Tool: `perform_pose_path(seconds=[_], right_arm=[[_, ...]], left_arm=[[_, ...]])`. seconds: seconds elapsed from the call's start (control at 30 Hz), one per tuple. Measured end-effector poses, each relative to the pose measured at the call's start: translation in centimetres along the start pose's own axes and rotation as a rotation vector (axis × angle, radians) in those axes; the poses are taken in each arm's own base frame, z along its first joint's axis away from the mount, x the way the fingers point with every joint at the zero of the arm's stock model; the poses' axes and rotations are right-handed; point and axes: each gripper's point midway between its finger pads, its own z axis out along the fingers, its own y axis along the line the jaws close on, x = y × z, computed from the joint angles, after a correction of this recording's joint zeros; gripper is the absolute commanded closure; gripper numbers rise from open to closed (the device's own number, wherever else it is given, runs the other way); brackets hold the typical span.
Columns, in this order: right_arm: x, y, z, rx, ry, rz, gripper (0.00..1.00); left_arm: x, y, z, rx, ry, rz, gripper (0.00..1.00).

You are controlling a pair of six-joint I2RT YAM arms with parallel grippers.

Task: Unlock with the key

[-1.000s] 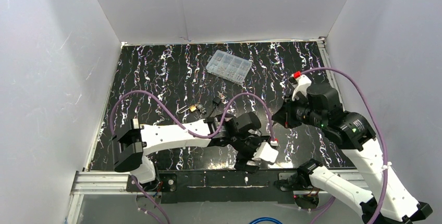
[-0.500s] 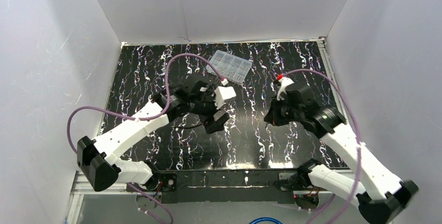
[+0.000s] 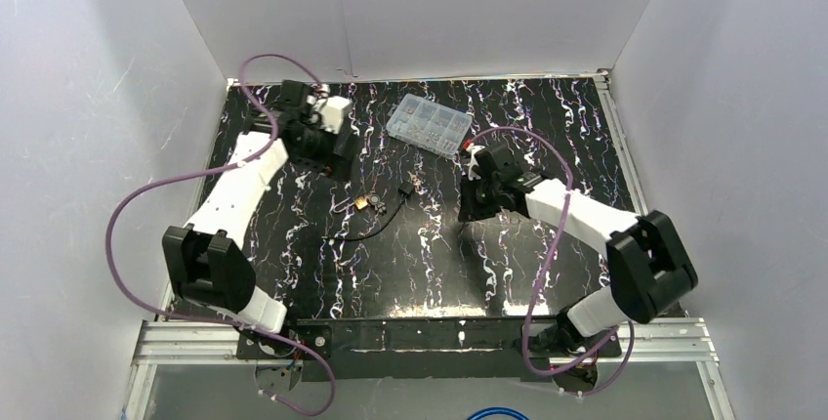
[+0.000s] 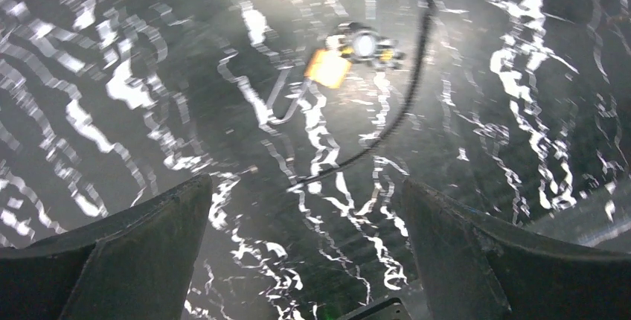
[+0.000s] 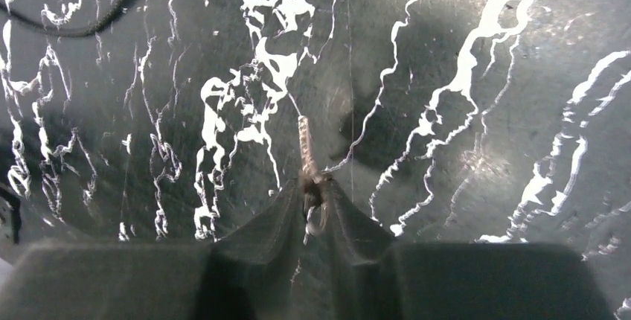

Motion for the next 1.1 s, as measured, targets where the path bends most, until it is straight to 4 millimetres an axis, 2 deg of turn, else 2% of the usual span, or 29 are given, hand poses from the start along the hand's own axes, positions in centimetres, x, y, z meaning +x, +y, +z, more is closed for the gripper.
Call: perform_pose_path(seconds=[0.03,0.07,0.23,0.4,0.5,0.63,0.7,0.77,0.83,0.87,0.93,0.97,1.0,1.1], right_arm=[[0.1,-0.2,0.7,0.003,0.013,0.000,0.39],[0.2,-0.3,1.3,0.003,0.023,0.001,0.33],[-0.8,-0.3,2.8,0.001,0.024,-0.023,0.22],[-2.7,0.2,2.3,-0.008,-0.019,-0.042,0.19],[-3.9,0.2,1.1,-0.003,-0.064,-0.050,0.17],[-6.7,-1.2,-3.1,0.023,-0.194,-0.012,0.16],[-8.9,-3.5,-6.4,0.095,-0.318,0.035,0.12],[-10.7,-7.1,-10.0,0.250,-0.457,0.108,0.06],[-11.3,-10.8,-12.9,0.431,-0.594,0.157,0.08],[-11.0,-12.7,-14.2,0.528,-0.660,0.166,0.13],[-9.2,-16.1,-15.5,0.699,-0.745,0.163,0.19],[-8.0,-17.8,-15.6,0.777,-0.763,0.164,0.19],[-6.7,-19.3,-15.4,0.837,-0.765,0.170,0.15],[-2.5,-23.3,-14.4,0.953,-0.747,0.214,0.13]], left_arm=[[0.2,1.6,-0.4,-0.028,-0.016,-0.043,0.02],[0.6,3.0,-0.7,-0.053,-0.032,-0.079,0.02],[3.5,7.0,-1.5,-0.126,-0.079,-0.205,0.02],[6.7,8.1,-0.4,-0.153,-0.076,-0.243,0.02],[8.2,7.9,0.0,-0.164,-0.088,-0.247,0.02],[7.5,8.3,-0.6,-0.201,-0.179,-0.237,0.02],[6.8,8.7,-0.9,-0.221,-0.232,-0.235,0.02],[6.5,9.1,-0.6,-0.242,-0.287,-0.236,0.02],[6.7,9.4,0.1,-0.260,-0.330,-0.241,0.02],[7.1,9.5,0.7,-0.268,-0.347,-0.245,0.02],[8.3,9.5,1.9,-0.278,-0.368,-0.254,0.02],[8.9,9.5,2.5,-0.281,-0.375,-0.257,0.02],[9.3,9.5,3.0,-0.283,-0.380,-0.258,0.02],[9.9,9.8,4.3,-0.295,-0.405,-0.265,0.02]])
